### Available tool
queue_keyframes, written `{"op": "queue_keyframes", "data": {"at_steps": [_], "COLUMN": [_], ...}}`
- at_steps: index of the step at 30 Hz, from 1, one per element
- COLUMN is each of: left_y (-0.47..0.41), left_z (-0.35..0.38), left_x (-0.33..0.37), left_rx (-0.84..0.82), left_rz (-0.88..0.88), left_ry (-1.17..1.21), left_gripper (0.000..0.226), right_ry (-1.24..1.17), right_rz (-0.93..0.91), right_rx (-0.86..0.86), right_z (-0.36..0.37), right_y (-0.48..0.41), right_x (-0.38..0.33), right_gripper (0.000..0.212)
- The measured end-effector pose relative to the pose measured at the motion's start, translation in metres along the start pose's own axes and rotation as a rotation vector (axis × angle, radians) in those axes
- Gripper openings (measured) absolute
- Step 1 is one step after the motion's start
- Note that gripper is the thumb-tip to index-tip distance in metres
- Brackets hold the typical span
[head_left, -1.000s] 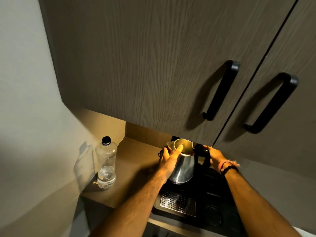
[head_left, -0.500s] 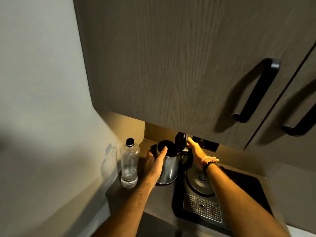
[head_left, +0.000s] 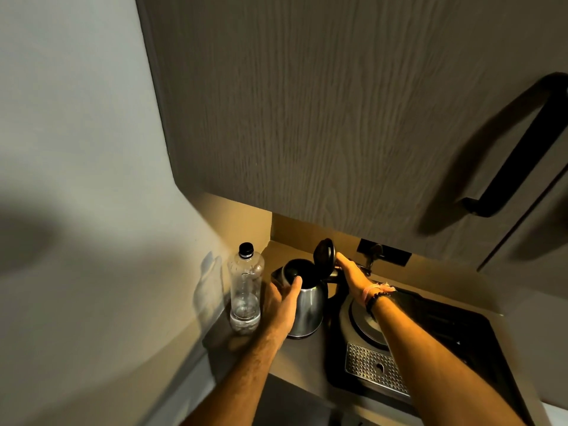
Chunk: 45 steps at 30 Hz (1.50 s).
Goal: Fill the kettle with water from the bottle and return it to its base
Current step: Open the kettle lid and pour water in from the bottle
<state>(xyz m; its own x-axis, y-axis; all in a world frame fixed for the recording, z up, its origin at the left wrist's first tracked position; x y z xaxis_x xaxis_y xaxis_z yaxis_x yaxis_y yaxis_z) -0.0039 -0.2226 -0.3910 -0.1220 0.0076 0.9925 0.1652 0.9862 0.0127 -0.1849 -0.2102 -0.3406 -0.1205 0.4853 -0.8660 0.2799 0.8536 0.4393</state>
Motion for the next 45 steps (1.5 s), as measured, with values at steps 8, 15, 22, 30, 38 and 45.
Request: {"op": "queue_keyframes", "data": {"at_steps": [8,15,22,30,38,45], "left_y": [0.027,-0.018,-0.021,-0.028,-0.018,0.045], "left_z": [-0.071,-0.103,-0.115,-0.118,-0.119,-0.057], "left_x": [0.104,0.119,0.119,0.119,0.129,0.050], "left_rx": [0.382,0.265,0.311,0.310,0.401,0.175], "left_rz": [0.652,0.655,0.607,0.636,0.754,0.794], "left_ry": [-0.616,-0.624,-0.566,-0.584,-0.581,-0.658], "left_gripper": [0.011,0.032,0.036,0.045,0.044,0.038], "right_ry": [0.178,0.125,0.245,0.239,0.233,0.263], "right_rz": [0.099,0.086,0.132,0.116,0.150,0.186], "right_rx": [0.014,-0.001,0.033,0.036,0.051,0.067], "right_z": [-0.007,-0.001,-0.008,-0.005,-0.005,-0.010], "right_y": [0.022,0.017,-0.002,0.003,0.009,-0.012], "right_x": [0.006,0.004,0.018,0.015,0.012,0.032], "right_gripper": [0.052,0.061,0.080,0.084,0.081,0.085]}}
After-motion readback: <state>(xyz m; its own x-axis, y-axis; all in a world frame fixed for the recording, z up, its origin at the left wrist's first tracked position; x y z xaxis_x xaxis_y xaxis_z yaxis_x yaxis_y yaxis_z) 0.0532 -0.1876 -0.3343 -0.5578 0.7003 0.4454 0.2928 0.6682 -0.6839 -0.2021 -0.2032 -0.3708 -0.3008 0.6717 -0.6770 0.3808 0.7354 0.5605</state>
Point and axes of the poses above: each hand's wrist, its own y-axis away from the middle knuckle, its own z-axis out of the palm, x = y × z, the point moved 8 cm from there along -y, towards the middle knuckle, and after that the axes turned 11 degrees about z, right-handed, at the moved point
